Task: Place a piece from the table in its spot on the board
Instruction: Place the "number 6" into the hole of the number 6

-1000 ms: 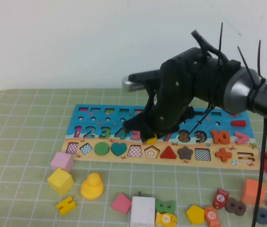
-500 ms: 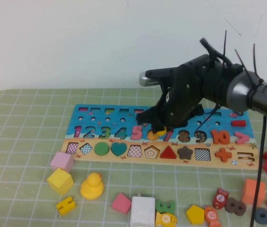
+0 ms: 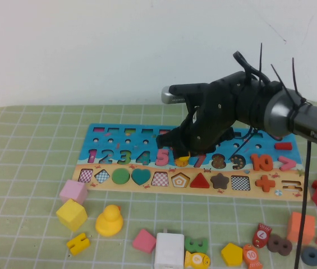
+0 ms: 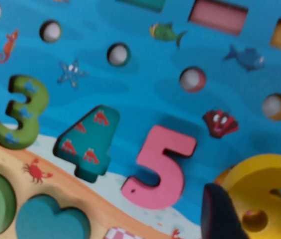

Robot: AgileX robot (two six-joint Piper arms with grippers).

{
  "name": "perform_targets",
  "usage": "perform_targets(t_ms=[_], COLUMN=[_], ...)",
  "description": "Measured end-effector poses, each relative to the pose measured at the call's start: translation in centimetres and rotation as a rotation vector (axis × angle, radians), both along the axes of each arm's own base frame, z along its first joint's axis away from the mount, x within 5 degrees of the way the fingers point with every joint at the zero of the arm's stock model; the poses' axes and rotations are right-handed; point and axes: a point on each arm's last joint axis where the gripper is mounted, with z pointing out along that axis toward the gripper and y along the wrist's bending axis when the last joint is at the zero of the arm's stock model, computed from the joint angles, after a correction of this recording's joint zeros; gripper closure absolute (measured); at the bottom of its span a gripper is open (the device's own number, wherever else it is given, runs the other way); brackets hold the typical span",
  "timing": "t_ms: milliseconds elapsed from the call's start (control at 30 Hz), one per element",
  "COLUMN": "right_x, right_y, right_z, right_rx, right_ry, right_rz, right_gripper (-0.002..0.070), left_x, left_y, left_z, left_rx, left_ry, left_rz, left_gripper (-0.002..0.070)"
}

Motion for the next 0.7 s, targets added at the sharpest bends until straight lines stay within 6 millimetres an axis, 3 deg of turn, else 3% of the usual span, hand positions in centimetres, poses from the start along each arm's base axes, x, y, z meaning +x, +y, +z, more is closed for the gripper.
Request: perform_targets(t_ms=[167,700], right_x=[-0.06,-0.22], right_y=[0.13,0.2], right_z=[-0.87,-0.91], right_rx=[0.001,0.01], right_ry=[0.034,0.053], right_rz=[-0.003,-0.005], right_gripper=[0.0395,0.0395], left_x=[0.0,0.0], left_y=[0.0,0.0], left_z=[0.0,0.0], left_rx=[0.0,0.0], left_ry=[0.0,0.0], left_rz=[0.0,0.0], left_gripper=[0.0677,0.0677])
